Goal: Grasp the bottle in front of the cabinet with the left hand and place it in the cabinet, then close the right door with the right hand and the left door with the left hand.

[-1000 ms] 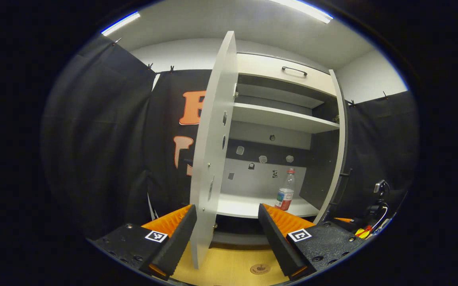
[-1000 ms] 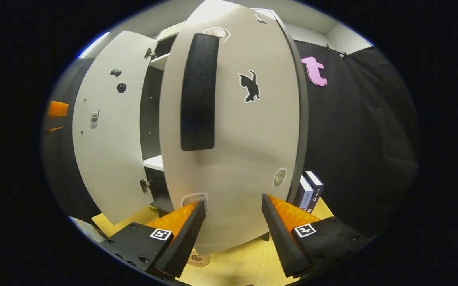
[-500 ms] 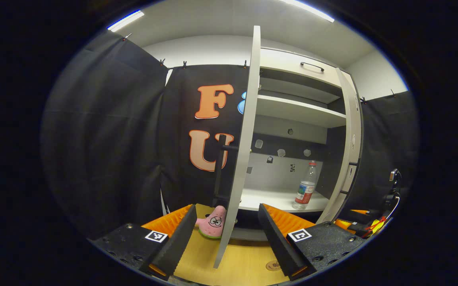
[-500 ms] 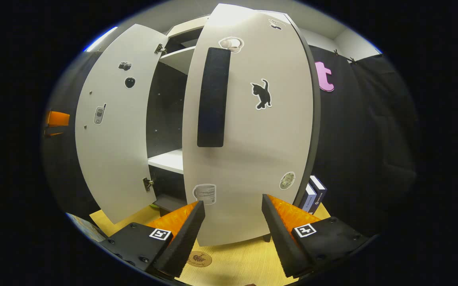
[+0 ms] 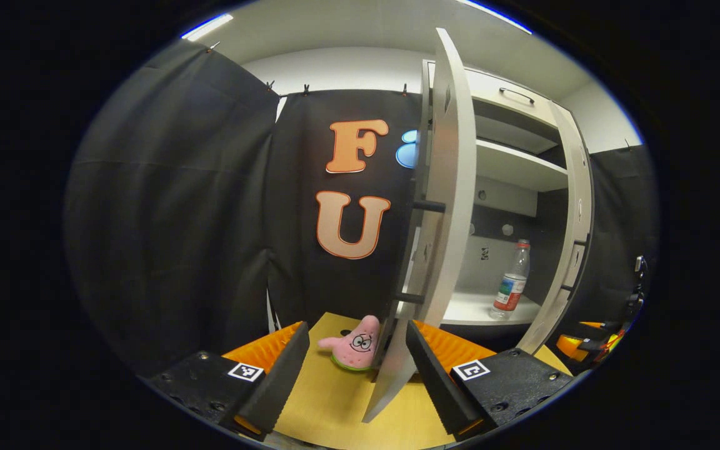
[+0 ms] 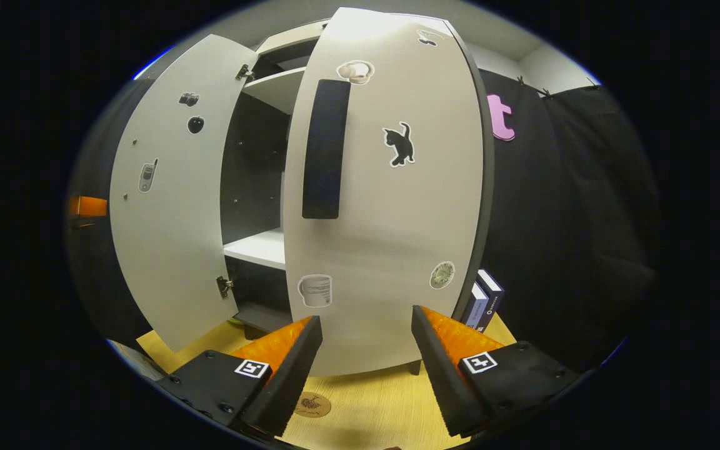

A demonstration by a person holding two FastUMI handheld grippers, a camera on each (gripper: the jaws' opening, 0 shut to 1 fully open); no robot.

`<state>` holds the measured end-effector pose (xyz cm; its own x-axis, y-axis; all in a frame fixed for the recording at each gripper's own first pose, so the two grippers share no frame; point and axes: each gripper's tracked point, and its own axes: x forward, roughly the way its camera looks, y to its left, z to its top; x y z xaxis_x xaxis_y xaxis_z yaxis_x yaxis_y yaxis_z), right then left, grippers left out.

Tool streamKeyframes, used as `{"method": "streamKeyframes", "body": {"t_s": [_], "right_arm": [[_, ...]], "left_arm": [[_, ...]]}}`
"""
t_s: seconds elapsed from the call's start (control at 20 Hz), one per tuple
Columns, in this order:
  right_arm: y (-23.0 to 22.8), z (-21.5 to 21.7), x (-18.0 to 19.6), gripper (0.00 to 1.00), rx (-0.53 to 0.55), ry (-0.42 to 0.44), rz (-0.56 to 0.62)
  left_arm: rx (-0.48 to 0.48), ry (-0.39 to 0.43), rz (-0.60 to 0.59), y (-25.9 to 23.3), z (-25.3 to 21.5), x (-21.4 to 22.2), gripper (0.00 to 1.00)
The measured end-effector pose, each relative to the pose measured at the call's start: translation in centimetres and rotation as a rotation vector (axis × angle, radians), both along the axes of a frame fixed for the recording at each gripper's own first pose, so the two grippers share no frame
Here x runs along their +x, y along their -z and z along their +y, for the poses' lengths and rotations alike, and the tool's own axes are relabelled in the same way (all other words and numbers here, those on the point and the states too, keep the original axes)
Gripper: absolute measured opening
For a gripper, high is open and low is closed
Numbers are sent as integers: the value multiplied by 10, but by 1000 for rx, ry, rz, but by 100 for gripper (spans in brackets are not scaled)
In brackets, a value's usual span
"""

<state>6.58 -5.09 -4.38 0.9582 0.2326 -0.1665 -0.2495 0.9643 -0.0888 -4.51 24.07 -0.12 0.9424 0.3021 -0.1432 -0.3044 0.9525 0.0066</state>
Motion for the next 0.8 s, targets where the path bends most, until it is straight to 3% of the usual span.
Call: {"method": "streamKeyframes", "body": {"t_s": [0.4,0.7,0.8], "right_arm": [[-8,-10,-3,97,16,66,-18],[-13,-14,-7,96,27,91,-28],[-16,-16,-8,96,25,97,-41]], "left_arm": [[-7,-38,40,35,31,21,95],[-32,-4,60,54,26,36,95],[2,-5,71,55,27,37,95]]}}
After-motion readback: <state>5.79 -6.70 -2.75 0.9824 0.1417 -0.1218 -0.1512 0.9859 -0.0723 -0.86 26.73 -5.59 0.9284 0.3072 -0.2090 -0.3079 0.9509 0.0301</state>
